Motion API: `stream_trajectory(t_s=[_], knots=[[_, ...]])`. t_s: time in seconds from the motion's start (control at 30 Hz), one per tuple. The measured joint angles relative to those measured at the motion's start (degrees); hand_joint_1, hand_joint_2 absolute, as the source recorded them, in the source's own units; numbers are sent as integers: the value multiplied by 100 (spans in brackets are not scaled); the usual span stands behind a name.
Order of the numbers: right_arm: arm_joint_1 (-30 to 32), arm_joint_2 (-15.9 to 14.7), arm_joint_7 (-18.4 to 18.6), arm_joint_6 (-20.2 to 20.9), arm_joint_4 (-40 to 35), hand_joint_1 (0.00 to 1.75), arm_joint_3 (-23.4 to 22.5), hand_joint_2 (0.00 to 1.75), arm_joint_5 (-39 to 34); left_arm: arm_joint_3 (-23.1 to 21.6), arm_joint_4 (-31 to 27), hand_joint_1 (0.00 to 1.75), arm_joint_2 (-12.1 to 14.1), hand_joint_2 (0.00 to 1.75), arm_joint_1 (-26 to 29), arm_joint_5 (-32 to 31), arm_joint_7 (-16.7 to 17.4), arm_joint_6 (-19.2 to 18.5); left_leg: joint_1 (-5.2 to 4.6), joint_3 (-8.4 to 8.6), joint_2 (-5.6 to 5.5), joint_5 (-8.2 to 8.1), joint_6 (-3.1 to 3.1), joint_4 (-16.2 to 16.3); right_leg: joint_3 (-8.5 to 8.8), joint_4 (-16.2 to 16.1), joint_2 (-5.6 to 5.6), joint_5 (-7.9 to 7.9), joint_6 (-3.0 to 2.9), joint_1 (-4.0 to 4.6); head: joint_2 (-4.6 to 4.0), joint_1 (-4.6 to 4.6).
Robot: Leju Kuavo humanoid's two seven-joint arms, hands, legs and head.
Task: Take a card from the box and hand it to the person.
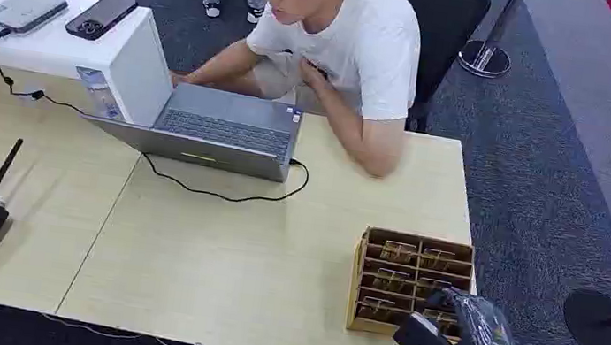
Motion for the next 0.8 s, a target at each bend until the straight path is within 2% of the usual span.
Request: stream_trajectory(t_s=[0.47, 0.6, 0.8], knots=[[24, 0, 22, 0, 35, 96, -4, 175, 0, 0, 0, 0, 0, 0, 0, 0, 2, -13, 0, 0, 0, 0, 0, 0, 0, 0, 0, 0, 0, 0, 0, 0], [27, 4, 35, 0, 68, 101, -2, 175, 2, 0, 0, 0, 0, 0, 0, 0, 2, -28, 0, 0, 0, 0, 0, 0, 0, 0, 0, 0, 0, 0, 0, 2], [26, 15, 44, 0, 122, 98, 2, 175, 9, 0, 0, 0, 0, 0, 0, 0, 15, -31, 0, 0, 0, 0, 0, 0, 0, 0, 0, 0, 0, 0, 0, 0]])
